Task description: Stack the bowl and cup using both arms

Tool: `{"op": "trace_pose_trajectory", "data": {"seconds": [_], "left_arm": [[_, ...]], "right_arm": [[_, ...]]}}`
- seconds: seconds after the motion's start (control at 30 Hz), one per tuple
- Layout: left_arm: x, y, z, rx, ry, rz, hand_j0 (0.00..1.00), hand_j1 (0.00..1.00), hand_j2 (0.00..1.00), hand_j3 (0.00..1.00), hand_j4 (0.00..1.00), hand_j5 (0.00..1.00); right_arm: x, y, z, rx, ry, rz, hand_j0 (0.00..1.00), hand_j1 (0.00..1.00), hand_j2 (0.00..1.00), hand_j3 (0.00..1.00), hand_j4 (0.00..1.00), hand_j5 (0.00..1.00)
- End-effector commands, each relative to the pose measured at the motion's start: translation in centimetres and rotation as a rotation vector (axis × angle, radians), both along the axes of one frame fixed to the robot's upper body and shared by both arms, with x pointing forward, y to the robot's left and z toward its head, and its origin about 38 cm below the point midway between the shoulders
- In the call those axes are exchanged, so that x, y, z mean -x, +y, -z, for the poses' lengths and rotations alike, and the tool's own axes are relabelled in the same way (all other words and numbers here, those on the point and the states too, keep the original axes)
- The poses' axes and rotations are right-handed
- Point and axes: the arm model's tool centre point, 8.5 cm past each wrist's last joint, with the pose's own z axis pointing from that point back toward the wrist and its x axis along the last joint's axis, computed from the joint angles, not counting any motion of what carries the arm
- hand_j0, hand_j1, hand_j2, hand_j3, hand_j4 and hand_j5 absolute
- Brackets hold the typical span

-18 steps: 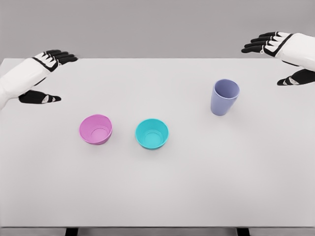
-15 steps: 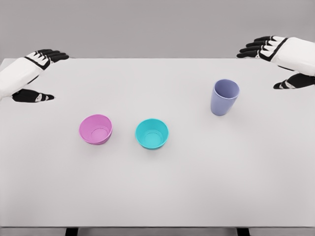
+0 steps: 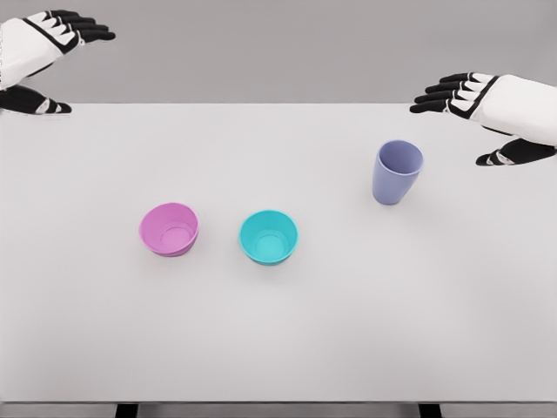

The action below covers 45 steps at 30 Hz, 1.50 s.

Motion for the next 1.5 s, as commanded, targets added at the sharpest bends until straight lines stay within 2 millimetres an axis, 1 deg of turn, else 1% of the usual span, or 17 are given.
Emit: {"op": "trace_pose_trajectory", "data": {"seconds": [0.0, 0.03, 0.13, 0.2, 0.23, 0.37, 0.43, 0.53, 0.57, 0.6, 0.67, 0.83, 0.97, 1.13, 1.3, 1.4, 1.47], "left_arm": [[0.1, -1.1, 4.2, -0.110, 0.163, 0.037, 1.00, 1.00, 1.00, 1.00, 1.00, 1.00], [-0.7, -2.4, 4.7, -0.123, 0.212, 0.076, 1.00, 1.00, 1.00, 1.00, 1.00, 1.00], [-2.2, -4.3, 6.5, -0.170, 0.328, 0.130, 1.00, 1.00, 1.00, 1.00, 1.00, 1.00], [-2.6, -4.7, 6.8, -0.224, 0.411, 0.150, 1.00, 1.00, 1.00, 1.00, 1.00, 1.00], [-2.7, -4.7, 7.1, -0.278, 0.485, 0.162, 1.00, 1.00, 1.00, 1.00, 1.00, 1.00], [-3.5, -6.1, 4.8, -0.274, 0.538, 0.207, 1.00, 1.00, 1.00, 1.00, 1.00, 1.00], [-3.6, -6.7, 4.3, -0.300, 0.553, 0.220, 1.00, 1.00, 1.00, 1.00, 1.00, 1.00], [-3.7, -7.9, 4.9, -0.349, 0.575, 0.245, 1.00, 1.00, 1.00, 1.00, 1.00, 1.00], [-3.7, -8.0, 5.0, -0.353, 0.577, 0.246, 1.00, 1.00, 1.00, 1.00, 1.00, 1.00], [-3.5, -8.0, 5.6, -0.368, 0.592, 0.247, 1.00, 1.00, 1.00, 1.00, 1.00, 1.00], [-3.4, -7.9, 5.9, -0.388, 0.599, 0.247, 1.00, 1.00, 1.00, 1.00, 1.00, 1.00], [-3.4, -9.2, 6.8, -0.449, 0.593, 0.274, 1.00, 1.00, 1.00, 1.00, 1.00, 1.00], [-3.3, -9.4, 6.9, -0.478, 0.583, 0.279, 1.00, 1.00, 1.00, 1.00, 1.00, 1.00], [-2.5, -10.3, 7.7, -0.531, 0.572, 0.319, 1.00, 1.00, 1.00, 1.00, 1.00, 1.00], [-0.9, -11.8, 7.5, -0.534, 0.558, 0.388, 1.00, 1.00, 1.00, 1.00, 1.00, 1.00], [-0.3, -11.9, 7.6, -0.535, 0.560, 0.403, 1.00, 1.00, 1.00, 1.00, 1.00, 1.00], [0.0, -11.6, 8.3, -0.530, 0.578, 0.402, 1.00, 1.00, 1.00, 1.00, 1.00, 1.00]], "right_arm": [[0.0, 0.0, 0.0, -0.006, 0.002, 0.000, 1.00, 1.00, 1.00, 1.00, 1.00, 1.00], [0.0, 0.0, -0.1, -0.004, 0.002, 0.001, 1.00, 1.00, 1.00, 1.00, 1.00, 1.00], [0.0, 0.0, 0.0, -0.004, 0.004, 0.001, 1.00, 1.00, 1.00, 1.00, 1.00, 1.00], [0.0, 0.0, 0.0, -0.004, 0.004, 0.001, 1.00, 1.00, 1.00, 1.00, 1.00, 1.00], [0.0, 0.0, 0.1, -0.004, 0.005, 0.000, 1.00, 1.00, 1.00, 1.00, 1.00, 1.00], [0.1, -0.1, 0.7, -0.003, 0.022, 0.002, 1.00, 1.00, 1.00, 1.00, 1.00, 1.00], [0.1, -0.1, 0.8, -0.003, 0.024, 0.004, 1.00, 1.00, 1.00, 1.00, 1.00, 1.00], [0.1, -0.1, 0.7, -0.003, 0.022, 0.004, 1.00, 1.00, 1.00, 1.00, 1.00, 1.00], [0.1, -0.1, 0.7, -0.002, 0.022, 0.004, 1.00, 1.00, 1.00, 1.00, 1.00, 1.00], [0.2, -0.1, 0.7, 0.000, 0.021, 0.004, 1.00, 1.00, 1.00, 1.00, 1.00, 1.00], [0.2, -0.2, 0.7, 0.001, 0.024, 0.006, 1.00, 1.00, 1.00, 1.00, 1.00, 1.00], [0.2, -0.4, 0.7, 0.008, 0.023, 0.010, 1.00, 1.00, 1.00, 1.00, 1.00, 1.00], [0.1, -0.5, 0.6, 0.007, 0.022, 0.013, 1.00, 1.00, 1.00, 1.00, 1.00, 1.00], [0.1, -0.5, 0.3, 0.007, 0.013, 0.015, 1.00, 1.00, 1.00, 1.00, 1.00, 1.00], [0.2, -0.5, 0.3, 0.009, 0.014, 0.012, 1.00, 1.00, 1.00, 1.00, 1.00, 1.00], [0.1, -0.5, 0.2, 0.012, 0.011, 0.014, 1.00, 1.00, 1.00, 1.00, 1.00, 1.00], [0.1, -0.4, 0.2, 0.011, 0.010, 0.012, 1.00, 1.00, 1.00, 1.00, 1.00, 1.00]]}}
